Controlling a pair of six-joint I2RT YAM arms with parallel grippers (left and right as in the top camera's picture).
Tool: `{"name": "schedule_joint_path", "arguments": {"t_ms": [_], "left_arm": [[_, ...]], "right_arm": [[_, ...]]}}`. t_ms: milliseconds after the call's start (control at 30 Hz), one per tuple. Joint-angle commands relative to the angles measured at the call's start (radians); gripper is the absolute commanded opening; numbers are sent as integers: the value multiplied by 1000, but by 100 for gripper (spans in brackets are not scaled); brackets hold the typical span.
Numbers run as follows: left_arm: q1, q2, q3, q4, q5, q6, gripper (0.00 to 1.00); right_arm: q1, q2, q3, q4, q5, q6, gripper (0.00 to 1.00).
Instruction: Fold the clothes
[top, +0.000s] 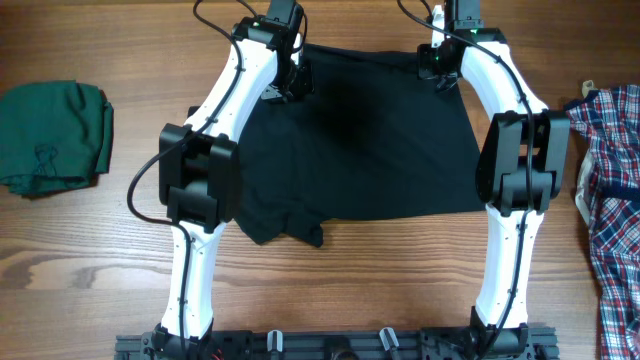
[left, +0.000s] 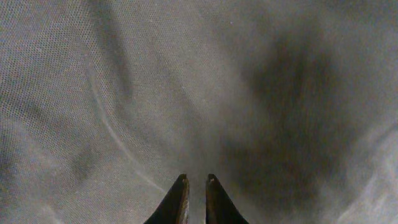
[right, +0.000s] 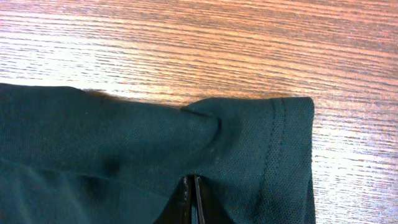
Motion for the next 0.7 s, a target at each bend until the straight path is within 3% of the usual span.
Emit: {"name": "schedule_joint_path", "arguments": {"t_ms": [0, 300, 500, 667], "left_arm": [[-5, 21, 1, 3, -14, -3, 4], [-27, 96, -62, 111, -18, -3, 4], [-30, 105, -70, 146, -18, -3, 4], [-35, 105, -70, 138, -18, -3, 4]], "right_arm": [[0, 22, 0, 9, 13, 10, 4], [0, 19, 0, -16, -40, 37, 4], [0, 19, 0, -129, -40, 71, 4], [0, 35, -2, 17, -10, 60, 4]]}}
